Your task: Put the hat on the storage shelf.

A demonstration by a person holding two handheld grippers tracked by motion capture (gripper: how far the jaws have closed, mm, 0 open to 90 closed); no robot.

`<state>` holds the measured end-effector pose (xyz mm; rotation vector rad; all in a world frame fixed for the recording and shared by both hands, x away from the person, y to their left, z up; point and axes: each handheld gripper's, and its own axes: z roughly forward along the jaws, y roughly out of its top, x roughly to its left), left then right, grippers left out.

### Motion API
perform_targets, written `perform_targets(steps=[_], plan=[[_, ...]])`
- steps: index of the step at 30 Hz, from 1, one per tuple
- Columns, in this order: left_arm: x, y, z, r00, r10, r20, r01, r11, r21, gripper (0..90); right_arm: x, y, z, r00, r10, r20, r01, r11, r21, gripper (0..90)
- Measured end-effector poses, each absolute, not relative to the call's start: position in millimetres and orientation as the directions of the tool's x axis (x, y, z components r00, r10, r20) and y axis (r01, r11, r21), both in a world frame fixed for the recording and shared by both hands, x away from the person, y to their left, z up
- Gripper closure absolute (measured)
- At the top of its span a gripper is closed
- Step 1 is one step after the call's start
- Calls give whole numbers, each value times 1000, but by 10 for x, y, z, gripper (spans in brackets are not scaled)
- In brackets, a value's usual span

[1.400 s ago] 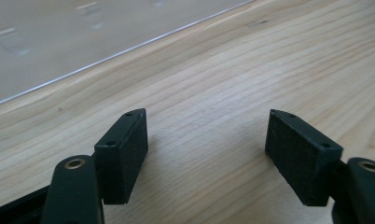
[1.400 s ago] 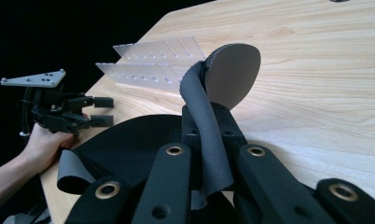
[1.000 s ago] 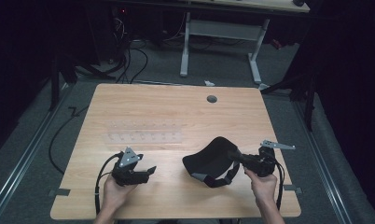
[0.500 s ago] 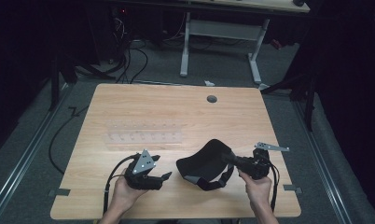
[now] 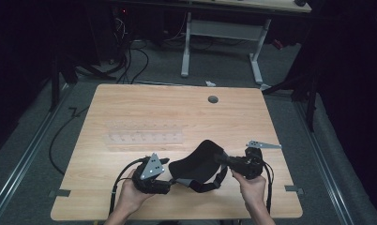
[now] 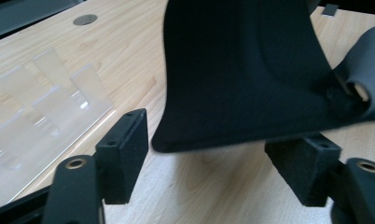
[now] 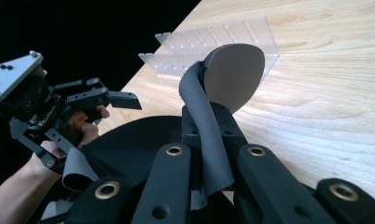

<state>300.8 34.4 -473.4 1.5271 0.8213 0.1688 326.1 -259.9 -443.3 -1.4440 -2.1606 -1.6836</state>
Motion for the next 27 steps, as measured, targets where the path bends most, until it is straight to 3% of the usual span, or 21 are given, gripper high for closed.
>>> perform_targets(steps=[7, 21, 27], plan=[[2992, 329, -4730, 737, 564, -372, 393, 90, 915, 423, 3243, -2513, -4402, -571, 613, 545, 672, -32, 740, 860], [3008, 275, -4707, 731, 583, -354, 396, 60, 916, 539, 3246, -2370, -4330, -607, 580, 544, 661, -13, 751, 857], [3005, 296, -4655, 741, 569, -356, 404, 46, 914, 662, 3254, -2361, -4292, -619, 575, 535, 649, -8, 760, 852]])
